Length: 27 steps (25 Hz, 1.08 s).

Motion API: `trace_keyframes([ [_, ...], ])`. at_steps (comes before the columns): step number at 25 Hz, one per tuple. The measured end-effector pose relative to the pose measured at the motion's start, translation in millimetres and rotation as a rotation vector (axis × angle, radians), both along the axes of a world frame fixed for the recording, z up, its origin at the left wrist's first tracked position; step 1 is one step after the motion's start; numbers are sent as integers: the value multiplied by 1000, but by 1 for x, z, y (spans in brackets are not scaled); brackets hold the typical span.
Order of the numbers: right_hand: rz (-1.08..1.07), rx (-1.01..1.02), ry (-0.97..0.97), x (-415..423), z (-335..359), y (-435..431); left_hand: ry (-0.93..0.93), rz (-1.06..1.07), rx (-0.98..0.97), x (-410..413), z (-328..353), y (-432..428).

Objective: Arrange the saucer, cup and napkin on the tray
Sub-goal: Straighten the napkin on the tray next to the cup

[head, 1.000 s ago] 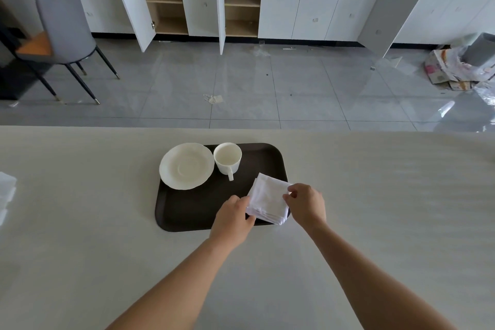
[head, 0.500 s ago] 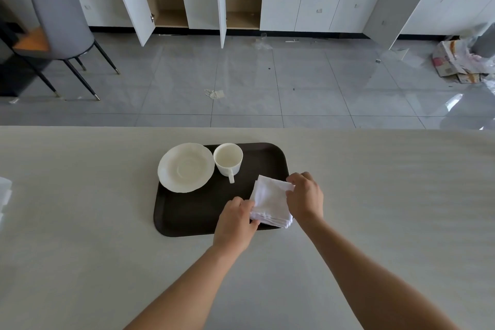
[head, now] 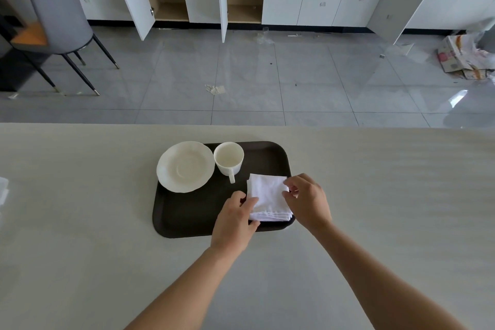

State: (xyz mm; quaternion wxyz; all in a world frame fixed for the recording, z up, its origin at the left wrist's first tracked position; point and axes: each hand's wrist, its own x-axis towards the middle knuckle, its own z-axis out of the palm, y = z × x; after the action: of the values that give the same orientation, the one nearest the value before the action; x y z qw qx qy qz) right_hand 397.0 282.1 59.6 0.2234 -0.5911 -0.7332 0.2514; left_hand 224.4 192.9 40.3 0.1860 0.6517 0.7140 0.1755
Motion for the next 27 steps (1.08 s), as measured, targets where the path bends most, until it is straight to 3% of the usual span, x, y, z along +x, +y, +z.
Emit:
trace_keyframes([
  [4,271,-10,-262,20,0,-17,63,-86,13,2,1,6],
  [10,351,35,-412,18,-5,-15,113,-97,11,4,1,8],
  [15,342,87,-406,20,-8,-10,206,-135,48,4,7,17],
  [20,321,138,-352,18,-9,-2,497,-274,77,9,14,24],
  [27,299,208,-317,13,-7,14,708,-418,119,7,19,42],
])
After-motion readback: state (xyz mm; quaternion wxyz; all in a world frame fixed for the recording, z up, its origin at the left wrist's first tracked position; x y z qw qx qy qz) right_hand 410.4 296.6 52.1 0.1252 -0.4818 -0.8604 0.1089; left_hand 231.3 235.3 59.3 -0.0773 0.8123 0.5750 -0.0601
